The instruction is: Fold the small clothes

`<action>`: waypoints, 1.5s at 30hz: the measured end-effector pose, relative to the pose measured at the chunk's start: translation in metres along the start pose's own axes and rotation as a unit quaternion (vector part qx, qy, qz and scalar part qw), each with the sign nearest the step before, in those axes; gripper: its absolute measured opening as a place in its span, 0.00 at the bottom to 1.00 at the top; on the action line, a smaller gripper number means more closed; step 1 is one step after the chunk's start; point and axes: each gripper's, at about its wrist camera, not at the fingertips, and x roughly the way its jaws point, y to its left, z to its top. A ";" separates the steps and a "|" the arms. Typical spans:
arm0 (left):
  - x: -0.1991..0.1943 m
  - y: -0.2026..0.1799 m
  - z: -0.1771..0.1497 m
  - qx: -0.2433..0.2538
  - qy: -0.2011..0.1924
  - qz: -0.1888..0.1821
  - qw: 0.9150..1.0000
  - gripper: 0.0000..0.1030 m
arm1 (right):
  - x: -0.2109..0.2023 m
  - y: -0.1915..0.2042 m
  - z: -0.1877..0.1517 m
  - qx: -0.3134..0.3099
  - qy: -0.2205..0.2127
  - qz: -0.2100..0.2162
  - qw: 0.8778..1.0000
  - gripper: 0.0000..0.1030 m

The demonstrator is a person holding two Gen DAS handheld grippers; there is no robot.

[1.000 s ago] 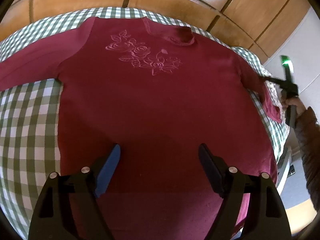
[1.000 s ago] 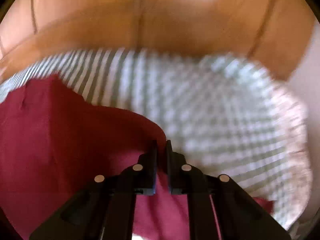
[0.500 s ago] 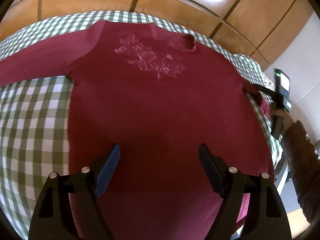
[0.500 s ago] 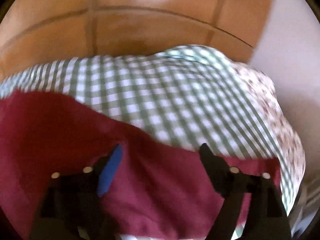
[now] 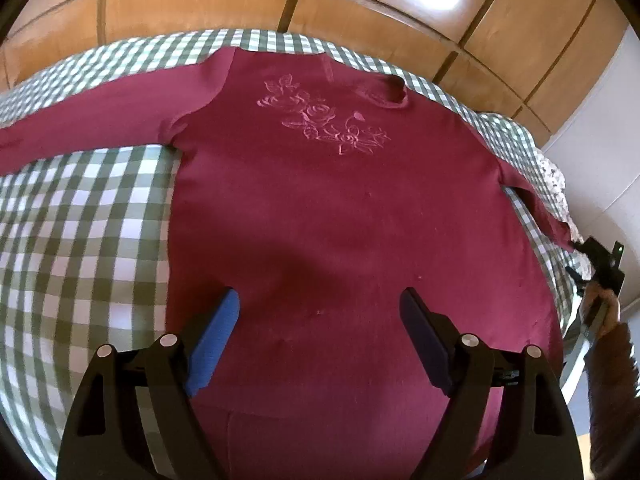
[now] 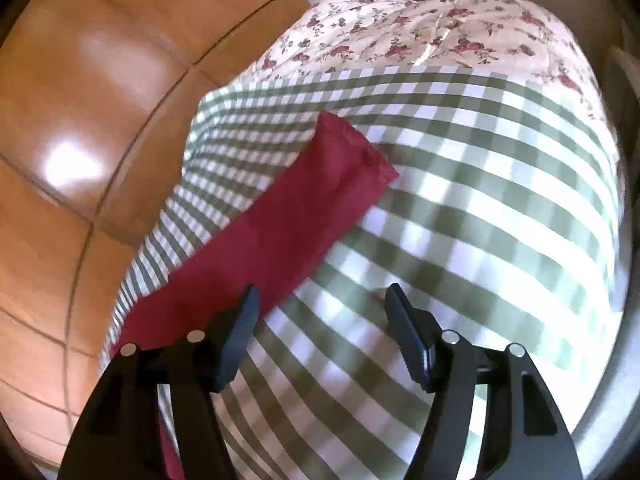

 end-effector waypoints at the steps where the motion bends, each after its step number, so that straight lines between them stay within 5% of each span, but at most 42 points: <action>1: -0.001 0.000 -0.001 0.000 -0.001 0.003 1.000 0.79 | 0.003 0.003 0.003 0.002 0.000 0.001 1.000 0.62; 4: -0.004 -0.001 -0.003 0.000 -0.004 0.015 1.000 0.79 | 0.022 0.017 0.021 -0.015 0.006 -0.020 1.000 0.29; 5: -0.005 -0.001 -0.004 0.002 -0.004 0.019 1.000 0.79 | 0.026 0.024 0.027 -0.032 0.004 -0.043 0.999 0.05; 8: -0.005 0.001 -0.007 0.007 0.004 0.040 0.999 0.79 | 0.027 0.040 0.047 -0.090 -0.049 -0.112 0.988 0.05; 13: -0.007 0.007 -0.015 0.007 0.012 0.058 0.998 0.79 | 0.040 0.046 0.054 -0.133 -0.030 -0.153 0.979 0.10; 15: -0.012 0.010 -0.018 0.008 0.011 0.056 0.998 0.79 | 0.036 0.043 0.046 -0.130 -0.025 -0.139 0.981 0.55; 16: -0.015 0.012 -0.020 0.006 0.009 0.054 0.998 0.79 | 0.028 0.042 0.040 -0.127 -0.028 -0.126 0.983 0.58; 22: -0.038 0.035 -0.035 -0.005 0.004 0.066 0.998 0.79 | -0.011 0.071 -0.027 -0.221 0.045 -0.024 0.974 0.59; 25: -0.048 0.049 -0.046 -0.012 0.008 0.057 0.998 0.79 | -0.034 0.087 -0.086 -0.283 0.121 0.045 0.950 0.59; 30: -0.055 0.058 -0.066 -0.001 0.015 0.052 0.999 0.79 | -0.061 0.087 -0.171 -0.340 0.232 0.093 0.907 0.57; 34: -0.054 0.059 -0.078 0.005 0.020 0.047 0.999 0.79 | -0.059 0.071 -0.228 -0.364 0.288 0.068 0.883 0.52; 36: -0.053 0.059 -0.081 0.004 0.022 0.046 0.999 0.79 | -0.054 0.067 -0.244 -0.385 0.290 0.036 0.875 0.08; 40: -0.050 0.054 -0.089 0.035 0.036 0.079 0.996 0.69 | -0.072 0.067 -0.243 -0.416 0.267 0.045 0.868 0.07; 43: -0.051 0.054 -0.094 0.036 0.037 0.082 0.995 0.69 | -0.060 0.055 -0.247 -0.429 0.282 0.009 0.858 0.07; 45: -0.054 0.055 -0.092 0.030 0.034 0.078 0.996 0.69 | -0.057 0.060 -0.244 -0.421 0.290 0.022 0.859 0.16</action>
